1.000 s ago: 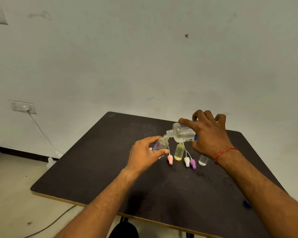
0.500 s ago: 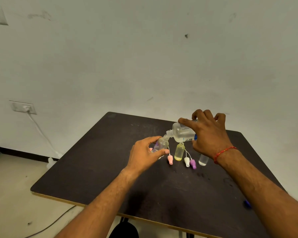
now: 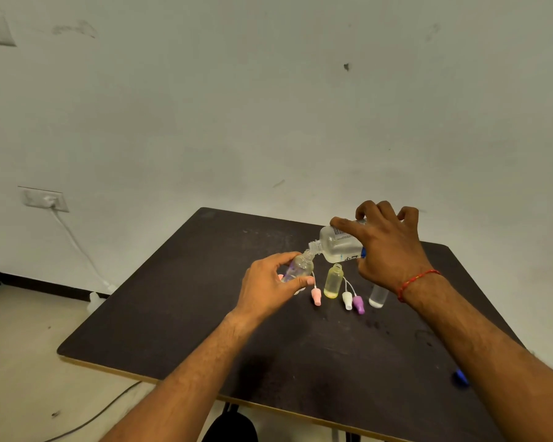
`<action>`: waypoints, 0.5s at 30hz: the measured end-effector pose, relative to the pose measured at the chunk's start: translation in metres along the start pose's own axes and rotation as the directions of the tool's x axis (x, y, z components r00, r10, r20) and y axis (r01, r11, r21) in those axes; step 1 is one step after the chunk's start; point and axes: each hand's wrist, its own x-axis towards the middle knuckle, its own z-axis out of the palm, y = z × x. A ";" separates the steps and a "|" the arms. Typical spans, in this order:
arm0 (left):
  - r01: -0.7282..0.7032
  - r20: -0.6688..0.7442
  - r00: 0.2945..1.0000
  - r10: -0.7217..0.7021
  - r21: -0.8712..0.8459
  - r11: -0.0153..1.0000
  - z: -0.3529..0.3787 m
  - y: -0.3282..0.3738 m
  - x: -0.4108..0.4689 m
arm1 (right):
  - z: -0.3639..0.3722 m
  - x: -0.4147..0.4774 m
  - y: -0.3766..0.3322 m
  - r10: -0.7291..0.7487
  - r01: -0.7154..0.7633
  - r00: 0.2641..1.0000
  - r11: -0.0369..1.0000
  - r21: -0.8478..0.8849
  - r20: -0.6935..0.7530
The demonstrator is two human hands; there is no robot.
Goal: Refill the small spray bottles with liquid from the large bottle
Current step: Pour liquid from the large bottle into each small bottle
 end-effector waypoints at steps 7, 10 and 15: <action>-0.007 0.005 1.000 0.007 0.022 1.000 -0.001 0.002 -0.001 | -0.002 0.001 -0.001 -0.009 0.009 1.000 1.000 -0.011 0.002; -0.007 0.006 1.000 0.007 0.022 1.000 -0.001 0.003 -0.001 | -0.003 0.002 -0.001 -0.013 0.013 1.000 1.000 -0.017 0.005; -0.007 0.003 1.000 0.007 0.021 1.000 -0.002 0.002 0.000 | -0.004 0.003 -0.002 -0.020 0.020 1.000 1.000 -0.024 0.005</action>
